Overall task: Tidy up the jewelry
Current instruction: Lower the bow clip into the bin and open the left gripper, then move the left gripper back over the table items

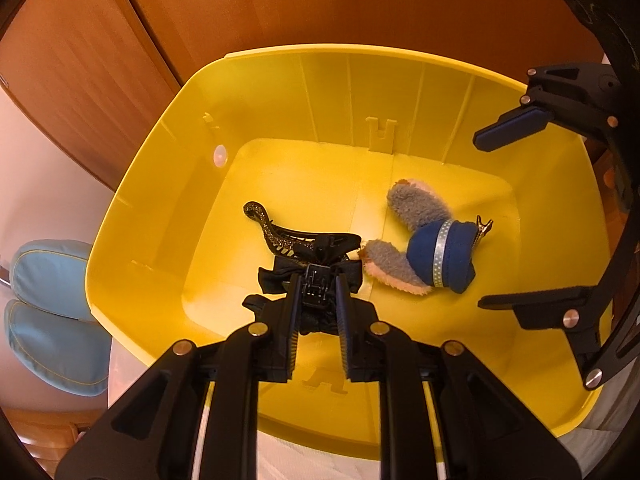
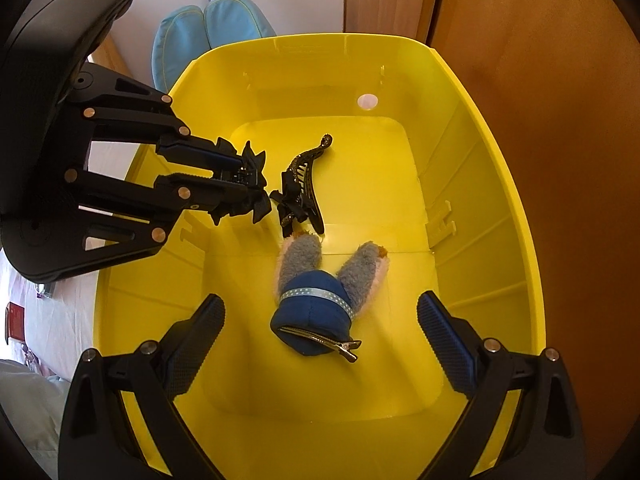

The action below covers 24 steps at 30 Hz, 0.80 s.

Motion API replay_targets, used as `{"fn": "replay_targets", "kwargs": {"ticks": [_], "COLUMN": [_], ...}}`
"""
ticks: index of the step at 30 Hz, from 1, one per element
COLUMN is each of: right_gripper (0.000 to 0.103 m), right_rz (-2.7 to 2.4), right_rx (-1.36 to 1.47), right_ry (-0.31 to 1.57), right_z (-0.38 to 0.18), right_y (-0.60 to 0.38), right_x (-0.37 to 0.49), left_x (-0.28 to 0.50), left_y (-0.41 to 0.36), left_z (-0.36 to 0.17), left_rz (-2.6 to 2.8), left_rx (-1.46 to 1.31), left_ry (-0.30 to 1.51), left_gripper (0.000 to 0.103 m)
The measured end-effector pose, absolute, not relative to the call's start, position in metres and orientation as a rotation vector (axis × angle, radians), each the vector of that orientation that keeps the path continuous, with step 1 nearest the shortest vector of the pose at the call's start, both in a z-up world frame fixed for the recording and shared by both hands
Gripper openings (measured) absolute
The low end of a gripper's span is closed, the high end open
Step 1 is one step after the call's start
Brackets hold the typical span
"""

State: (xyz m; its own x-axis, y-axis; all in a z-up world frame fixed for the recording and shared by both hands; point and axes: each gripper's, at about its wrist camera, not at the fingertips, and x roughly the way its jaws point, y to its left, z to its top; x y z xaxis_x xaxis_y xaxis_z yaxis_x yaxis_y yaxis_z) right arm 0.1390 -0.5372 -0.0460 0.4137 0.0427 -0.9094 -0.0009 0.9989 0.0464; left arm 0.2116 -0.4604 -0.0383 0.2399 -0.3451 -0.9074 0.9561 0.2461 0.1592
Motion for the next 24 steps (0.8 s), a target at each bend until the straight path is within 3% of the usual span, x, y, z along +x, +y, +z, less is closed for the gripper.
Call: {"fn": "replay_targets", "kwargs": {"ticks": [3,5,7,9,11,21,24], "right_gripper": [0.098,0.098,0.098,0.098,0.098,0.098,0.098], "right_rz": [0.027,0.028,0.028,0.027,0.026,-0.007,-0.027], "right_rx": [0.044,0.045,0.044,0.044,0.046,0.046,0.055], "right_ry": [1.142,1.140,1.138,1.134,1.130,1.060,0.995], "right_z": [-0.046,-0.046,-0.046,-0.044,-0.043,-0.021,-0.005], "right_y": [-0.537,-0.536,-0.535,-0.534,-0.533,-0.529,-0.525], "right_x": [0.140,0.139,0.139,0.136,0.135,0.124,0.119], "left_x": [0.212,0.212,0.211,0.210,0.209,0.194,0.188], "left_y": [-0.459,-0.458,-0.457,-0.456,-0.454,-0.417,-0.384], "left_z": [-0.038,-0.037,-0.034,-0.032,-0.029,0.004,0.023], "left_rz": [-1.059,-1.055,-1.049,-1.049,-1.046,-1.014,-0.980], "left_rx": [0.871,0.866,0.856,0.848,0.841,0.692,0.587], "left_ry": [0.879,0.871,0.859,0.851,0.846,0.779,0.729], "left_gripper": [0.028,0.045,0.055,0.057,0.066,0.066,0.076]}}
